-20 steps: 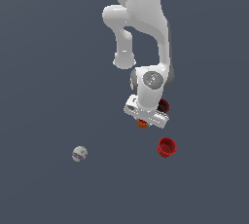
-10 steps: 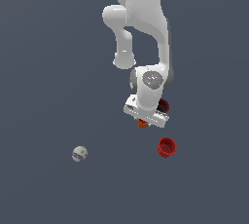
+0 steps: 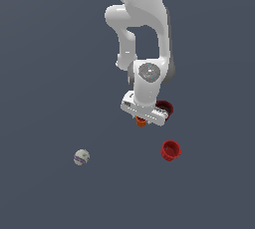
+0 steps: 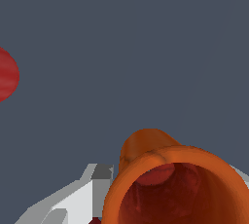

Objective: Pick up a designated object from a clutter of objects.

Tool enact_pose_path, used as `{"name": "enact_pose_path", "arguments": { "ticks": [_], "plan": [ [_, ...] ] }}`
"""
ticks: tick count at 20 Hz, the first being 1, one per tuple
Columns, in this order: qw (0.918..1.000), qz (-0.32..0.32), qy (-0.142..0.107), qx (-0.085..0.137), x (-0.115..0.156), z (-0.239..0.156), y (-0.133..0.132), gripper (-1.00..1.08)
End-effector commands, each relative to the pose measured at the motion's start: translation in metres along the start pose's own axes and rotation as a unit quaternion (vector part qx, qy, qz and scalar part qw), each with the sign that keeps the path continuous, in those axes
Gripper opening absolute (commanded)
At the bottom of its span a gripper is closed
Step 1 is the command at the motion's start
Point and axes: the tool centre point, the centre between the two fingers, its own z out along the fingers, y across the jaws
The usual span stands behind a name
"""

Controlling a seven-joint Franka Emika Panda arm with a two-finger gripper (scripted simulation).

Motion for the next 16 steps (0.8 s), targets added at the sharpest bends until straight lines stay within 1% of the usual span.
{"name": "enact_pose_path", "arguments": {
  "ticks": [1,7,16],
  "plan": [
    [1.0000,0.000,0.001,0.000,0.003,-0.015,0.012,-1.00],
    [1.0000,0.000,0.000,0.001,0.011,-0.061,0.050,-1.00],
    [1.0000,0.000,-0.001,0.002,0.026,-0.147,0.121,-1.00]
  ]
}}
